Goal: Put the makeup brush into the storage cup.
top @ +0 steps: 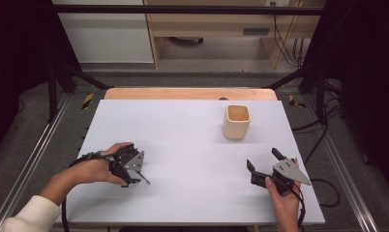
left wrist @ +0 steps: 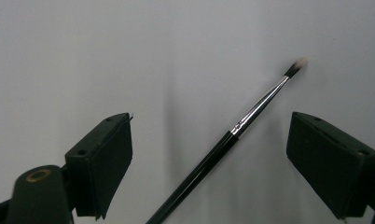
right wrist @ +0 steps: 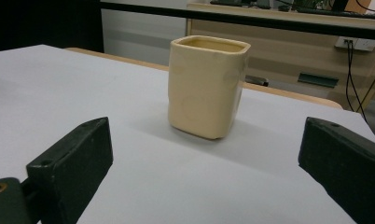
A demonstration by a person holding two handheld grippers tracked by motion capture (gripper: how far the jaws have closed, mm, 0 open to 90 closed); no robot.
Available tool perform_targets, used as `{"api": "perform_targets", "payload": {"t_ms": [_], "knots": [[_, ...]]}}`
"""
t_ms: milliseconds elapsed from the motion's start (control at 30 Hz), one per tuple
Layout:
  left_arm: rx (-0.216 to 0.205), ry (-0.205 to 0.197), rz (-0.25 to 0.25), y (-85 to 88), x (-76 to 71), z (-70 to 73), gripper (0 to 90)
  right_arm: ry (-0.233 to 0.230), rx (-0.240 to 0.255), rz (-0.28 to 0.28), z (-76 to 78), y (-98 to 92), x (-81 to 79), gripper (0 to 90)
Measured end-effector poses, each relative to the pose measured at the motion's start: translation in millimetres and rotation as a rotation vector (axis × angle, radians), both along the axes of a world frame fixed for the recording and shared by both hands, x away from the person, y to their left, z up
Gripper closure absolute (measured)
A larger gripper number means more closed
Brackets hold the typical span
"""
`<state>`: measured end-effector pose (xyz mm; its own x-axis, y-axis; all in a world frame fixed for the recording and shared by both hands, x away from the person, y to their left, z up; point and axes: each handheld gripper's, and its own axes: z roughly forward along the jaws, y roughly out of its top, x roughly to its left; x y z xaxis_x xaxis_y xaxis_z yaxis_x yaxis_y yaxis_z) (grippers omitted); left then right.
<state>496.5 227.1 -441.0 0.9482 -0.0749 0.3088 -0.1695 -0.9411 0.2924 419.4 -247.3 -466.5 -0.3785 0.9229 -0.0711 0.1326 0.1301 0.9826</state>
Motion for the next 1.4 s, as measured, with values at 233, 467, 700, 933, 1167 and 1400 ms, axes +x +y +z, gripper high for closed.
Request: {"api": "perform_targets", "payload": {"t_ms": [233, 467, 700, 933, 1167, 1400], "knots": [[0.01, 0.01, -0.003, -1.1, 0.0, -1.2, 15.1, 0.001, 0.001, -0.001, -0.1, -0.2, 0.0, 3.2], [0.02, 0.009, -0.023, -1.6, -1.6, -0.9, 29.1, 0.0, 0.001, -0.001, 0.0, -0.2, -0.1, 3.2], [0.034, 0.005, -0.041, -3.4, -1.0, 1.3, 43.1, 0.004, 0.001, 0.0, -0.2, 0.4, -0.2, 3.2], [0.038, 0.0, -0.049, -5.9, -0.9, 0.3, 48.7, 0.004, 0.001, -0.001, -0.2, 0.1, -0.2, 3.2], [0.052, -0.003, -0.053, -7.2, 0.2, 0.1, 51.4, 0.006, 0.002, -0.001, -0.4, 0.6, -0.1, 3.3], [0.068, 0.001, -0.061, -7.6, 0.7, -1.0, 55.1, 0.007, -0.002, 0.001, -0.9, 1.1, 0.3, 3.2]]}}
